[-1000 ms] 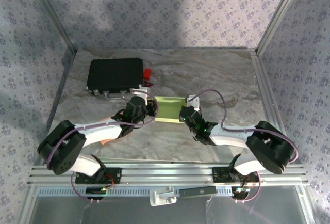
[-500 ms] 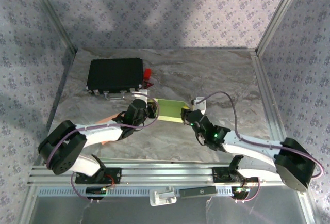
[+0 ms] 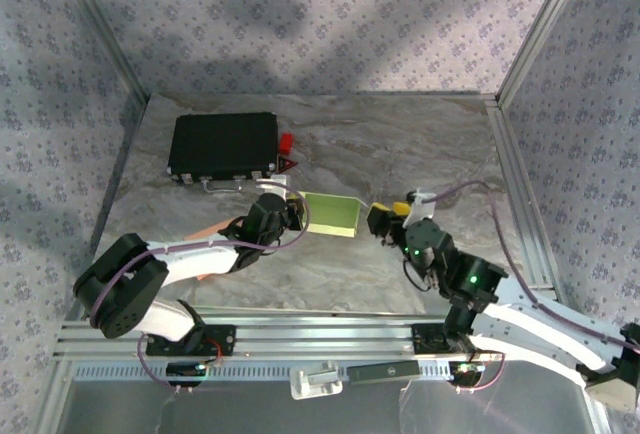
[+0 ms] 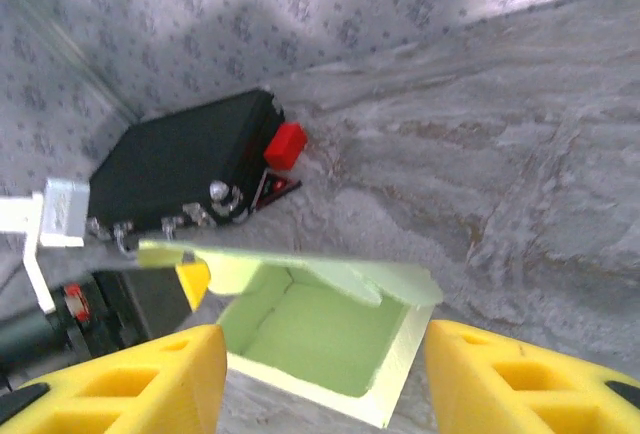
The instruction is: Fold the paper box
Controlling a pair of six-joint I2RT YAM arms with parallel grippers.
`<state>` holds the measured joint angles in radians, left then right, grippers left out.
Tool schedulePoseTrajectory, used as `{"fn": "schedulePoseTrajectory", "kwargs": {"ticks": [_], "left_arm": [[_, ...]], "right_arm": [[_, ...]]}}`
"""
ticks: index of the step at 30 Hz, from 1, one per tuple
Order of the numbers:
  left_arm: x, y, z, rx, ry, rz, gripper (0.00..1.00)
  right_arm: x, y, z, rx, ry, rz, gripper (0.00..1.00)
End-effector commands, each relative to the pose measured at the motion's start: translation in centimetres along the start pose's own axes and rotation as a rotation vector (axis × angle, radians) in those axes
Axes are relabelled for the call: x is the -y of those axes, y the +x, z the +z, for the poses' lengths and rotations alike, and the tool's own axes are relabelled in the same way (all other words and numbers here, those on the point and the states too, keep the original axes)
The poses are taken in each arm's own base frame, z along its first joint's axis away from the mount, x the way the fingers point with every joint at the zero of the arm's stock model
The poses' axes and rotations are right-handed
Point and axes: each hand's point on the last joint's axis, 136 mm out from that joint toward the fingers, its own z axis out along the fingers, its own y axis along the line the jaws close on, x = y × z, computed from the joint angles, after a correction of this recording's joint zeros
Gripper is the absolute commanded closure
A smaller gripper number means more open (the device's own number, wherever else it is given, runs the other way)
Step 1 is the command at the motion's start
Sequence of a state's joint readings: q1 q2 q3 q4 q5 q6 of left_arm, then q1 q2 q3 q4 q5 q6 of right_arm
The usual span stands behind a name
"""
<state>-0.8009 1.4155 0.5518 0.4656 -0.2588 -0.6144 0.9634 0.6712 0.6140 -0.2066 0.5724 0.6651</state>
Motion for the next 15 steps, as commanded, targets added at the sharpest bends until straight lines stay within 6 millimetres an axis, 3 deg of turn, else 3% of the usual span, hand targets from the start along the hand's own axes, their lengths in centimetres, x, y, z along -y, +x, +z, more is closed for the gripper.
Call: {"fn": "schedulePoseTrajectory", "kwargs": {"ticks": [1,5,9,15], "left_arm": [[0.5,-0.2,-0.3,-0.021,-0.002,0.001,0.94],[1.3,-1.4,-1.0,-0.003,0.015,-0.020,0.95],[2.0,-2.2,-1.2,-0.004,0.033,-0.025,0.96],[3.0,-3.4,-1.6,0.006,0.061,-0.029,0.96]], "right_arm": [[2.8,-2.1,-0.7,-0.028,0.143,0.066,0.43],[4.8,-2.4,0.6,-0.141,0.220,0.189,0.43],[7.2,-1.1,3.1,-0.276,0.284,0.334,0.44],[7.9,0.3,6.8,-0.433,0.320,0.410,0.46]]}}
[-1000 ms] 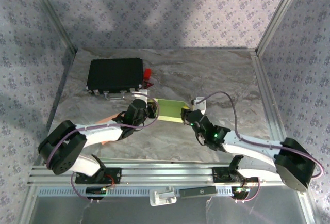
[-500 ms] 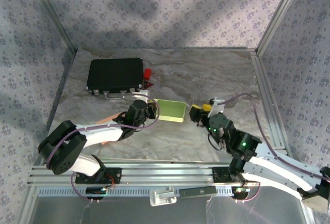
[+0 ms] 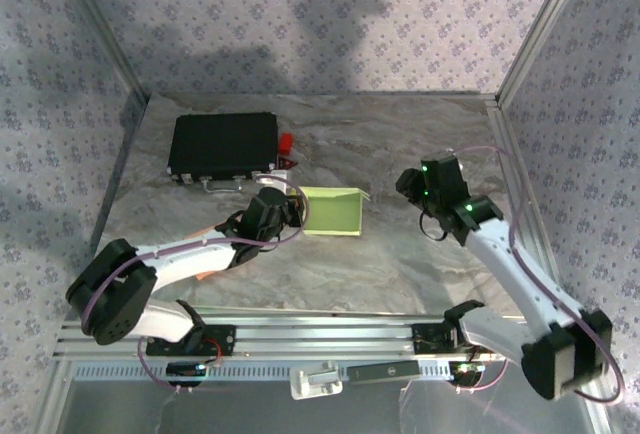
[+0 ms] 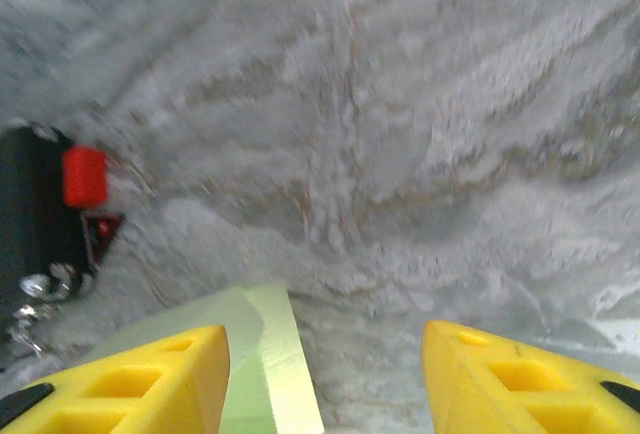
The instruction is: Fold the paper box
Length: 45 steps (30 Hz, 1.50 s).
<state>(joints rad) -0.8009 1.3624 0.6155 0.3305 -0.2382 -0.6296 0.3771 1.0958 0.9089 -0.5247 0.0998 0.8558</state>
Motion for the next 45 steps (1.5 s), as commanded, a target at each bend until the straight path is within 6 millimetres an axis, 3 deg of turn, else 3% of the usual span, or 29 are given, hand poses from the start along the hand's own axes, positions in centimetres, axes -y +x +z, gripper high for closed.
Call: {"fn": "schedulePoseTrajectory", "kwargs": {"ticks": [1,5,9,17,33,45], "left_arm": [[2.1,-2.2,-0.9,0.032,0.056,-0.013,0.96],[2.3,-2.5,-0.9,0.026,0.051,-0.003,0.96],[2.2,-2.4,-0.8,0.024,0.048,0.000,0.97],[2.2,-2.5,-0.8,0.024,0.047,0.001,0.97],[2.7,-2.8,-0.8,0.028,0.064,-0.017,0.97],[3.3,-3.1,-1.6,0.035,0.096,-0.036,0.97]], "right_arm": [[-1.9,0.7,0.3,-0.119,-0.046,0.042,0.46],[-3.1,-0.1,2.6,-0.176,-0.086,0.078,0.48],[-5.1,0.8,4.7,-0.299,-0.121,0.123,0.52],[-6.9,2.0,6.3,-0.366,-0.149,0.157,0.53],[-7.8,6.3,6.2,-0.454,-0.191,0.250,0.54],[-9.0,6.9,5.6,-0.451,-0.221,0.340,0.55]]}}
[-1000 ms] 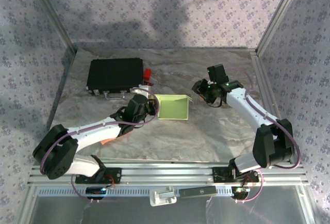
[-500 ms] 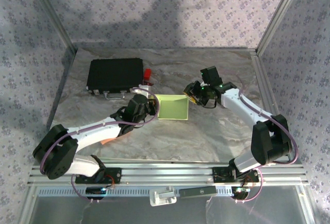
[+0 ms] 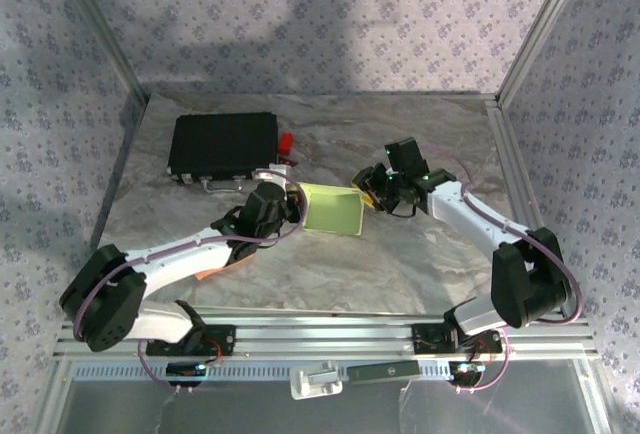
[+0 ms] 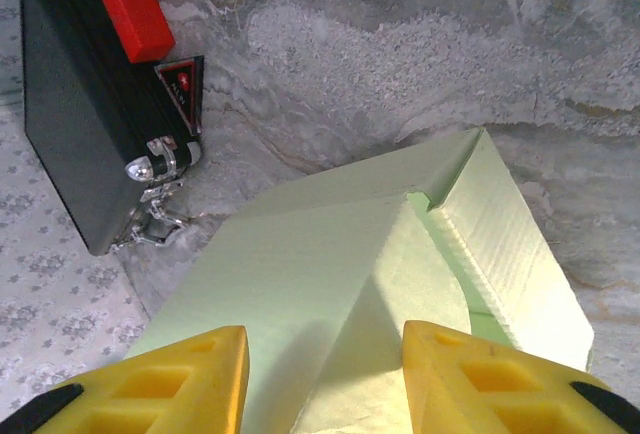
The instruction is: Fold the paper box
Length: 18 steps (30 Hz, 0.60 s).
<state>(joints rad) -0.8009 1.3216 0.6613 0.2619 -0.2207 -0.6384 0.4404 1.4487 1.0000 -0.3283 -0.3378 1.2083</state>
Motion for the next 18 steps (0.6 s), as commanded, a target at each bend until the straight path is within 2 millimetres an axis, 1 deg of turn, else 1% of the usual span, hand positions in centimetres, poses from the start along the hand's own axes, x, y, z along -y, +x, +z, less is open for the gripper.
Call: {"fn": "schedulePoseTrajectory", "kwargs": {"ticks": [1,4,9,13,18], "left_arm": [[2.2,-1.6,-0.6,0.030,0.072,-0.023,0.97],[2.1,-1.4,-0.5,0.025,0.070,-0.017,0.97],[2.2,-0.9,0.2,0.019,0.080,0.015,0.97],[2.9,-0.5,0.9,0.023,0.122,0.044,0.96],[2.9,0.4,1.6,0.010,0.141,0.048,0.94]], "right_arm": [[-1.0,0.5,-0.3,-0.002,-0.036,0.026,0.56],[-0.9,0.5,0.1,-0.003,-0.028,0.022,0.59],[0.3,0.0,0.8,0.018,0.014,-0.017,0.62],[1.2,-0.2,1.5,0.015,0.028,-0.046,0.63],[2.0,-0.5,1.8,0.022,0.044,-0.087,0.66]]}}
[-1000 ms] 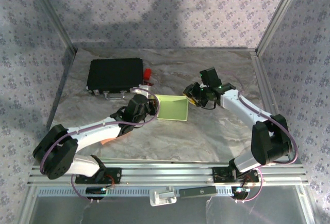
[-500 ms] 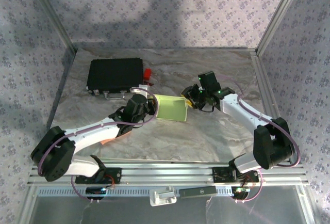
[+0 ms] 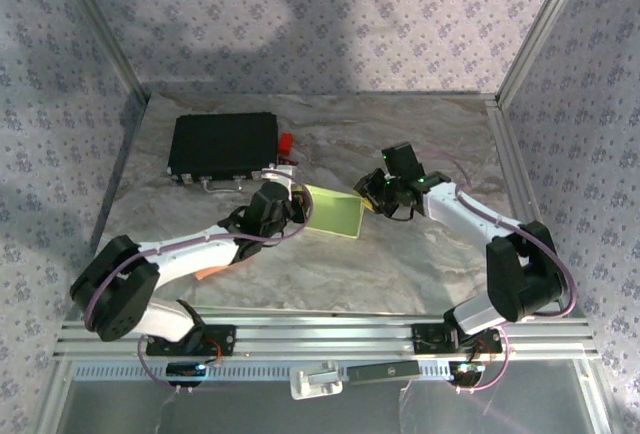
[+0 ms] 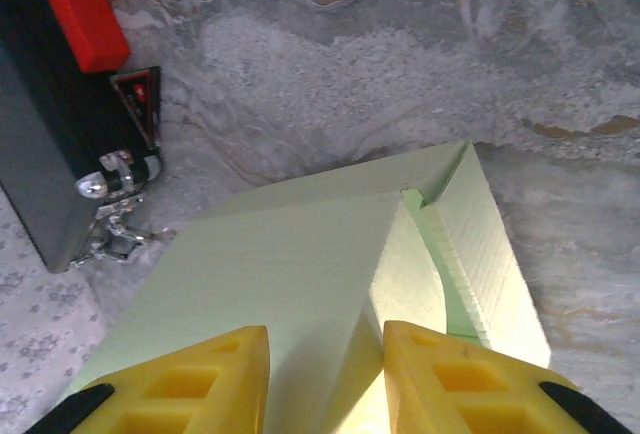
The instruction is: Fold the paper box
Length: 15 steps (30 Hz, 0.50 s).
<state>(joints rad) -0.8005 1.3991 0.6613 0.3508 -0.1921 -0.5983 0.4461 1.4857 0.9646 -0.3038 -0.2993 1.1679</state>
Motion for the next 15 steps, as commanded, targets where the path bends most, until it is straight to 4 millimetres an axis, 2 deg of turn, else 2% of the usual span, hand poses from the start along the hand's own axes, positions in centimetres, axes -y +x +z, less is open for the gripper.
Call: {"fn": "schedulePoseTrajectory", "kwargs": {"ticks": [1,8,15], "left_arm": [[2.3,-0.2,0.3,0.016,0.111,0.007,0.94],[1.4,1.4,0.3,-0.006,0.103,-0.027,0.91],[1.2,3.0,-0.2,-0.046,0.114,-0.045,0.85]], "right_arm": [[0.1,-0.3,0.3,0.010,-0.010,-0.061,0.67],[1.0,0.0,0.8,0.019,0.009,-0.122,0.69],[2.3,0.5,1.1,0.042,0.054,-0.201,0.71]]}}
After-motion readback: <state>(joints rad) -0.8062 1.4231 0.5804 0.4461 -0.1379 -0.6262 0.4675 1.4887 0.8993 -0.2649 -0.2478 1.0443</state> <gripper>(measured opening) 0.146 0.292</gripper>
